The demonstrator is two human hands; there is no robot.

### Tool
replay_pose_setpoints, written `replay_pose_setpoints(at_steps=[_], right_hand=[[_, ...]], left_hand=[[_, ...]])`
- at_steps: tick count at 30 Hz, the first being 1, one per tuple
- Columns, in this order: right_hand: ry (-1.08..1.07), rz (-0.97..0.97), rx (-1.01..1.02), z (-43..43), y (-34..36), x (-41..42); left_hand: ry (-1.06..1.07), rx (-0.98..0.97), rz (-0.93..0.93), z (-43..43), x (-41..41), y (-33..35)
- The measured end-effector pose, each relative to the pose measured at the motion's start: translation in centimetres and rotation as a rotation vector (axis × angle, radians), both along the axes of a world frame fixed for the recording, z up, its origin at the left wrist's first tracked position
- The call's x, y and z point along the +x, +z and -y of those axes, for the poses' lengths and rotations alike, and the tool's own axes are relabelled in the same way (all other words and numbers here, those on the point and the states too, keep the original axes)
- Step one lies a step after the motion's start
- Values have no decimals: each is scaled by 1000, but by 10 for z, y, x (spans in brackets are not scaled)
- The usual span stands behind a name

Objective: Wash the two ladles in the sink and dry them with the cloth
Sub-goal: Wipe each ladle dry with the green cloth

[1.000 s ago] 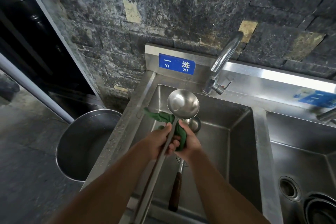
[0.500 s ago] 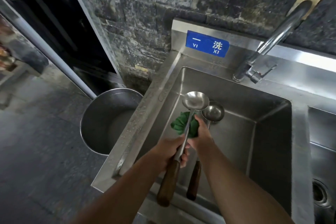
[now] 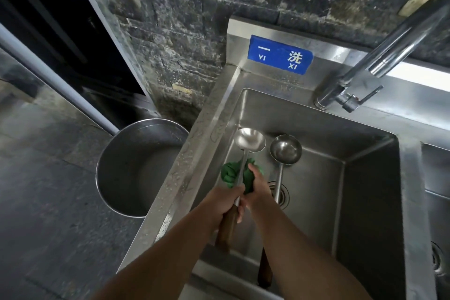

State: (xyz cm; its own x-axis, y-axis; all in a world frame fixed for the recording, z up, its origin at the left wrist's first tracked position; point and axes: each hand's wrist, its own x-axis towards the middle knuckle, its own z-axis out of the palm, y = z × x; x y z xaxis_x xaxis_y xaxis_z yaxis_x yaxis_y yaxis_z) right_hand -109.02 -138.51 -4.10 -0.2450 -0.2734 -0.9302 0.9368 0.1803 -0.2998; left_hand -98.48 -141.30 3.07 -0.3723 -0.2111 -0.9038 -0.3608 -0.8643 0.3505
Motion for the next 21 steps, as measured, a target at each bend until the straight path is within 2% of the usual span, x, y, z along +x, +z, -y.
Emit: replay_pose_setpoints(at_steps=[7,14,21], right_hand=[[-59,49,48,12,-28,-14],[-40,109,-7,15,-58,-13],[-40,28,-4,16,-63,-19]], left_hand=[[60,-5,47,20,-26,-49],[21,-39,95,36,-32,-69],[-62,-104,134,39,-34,-89]])
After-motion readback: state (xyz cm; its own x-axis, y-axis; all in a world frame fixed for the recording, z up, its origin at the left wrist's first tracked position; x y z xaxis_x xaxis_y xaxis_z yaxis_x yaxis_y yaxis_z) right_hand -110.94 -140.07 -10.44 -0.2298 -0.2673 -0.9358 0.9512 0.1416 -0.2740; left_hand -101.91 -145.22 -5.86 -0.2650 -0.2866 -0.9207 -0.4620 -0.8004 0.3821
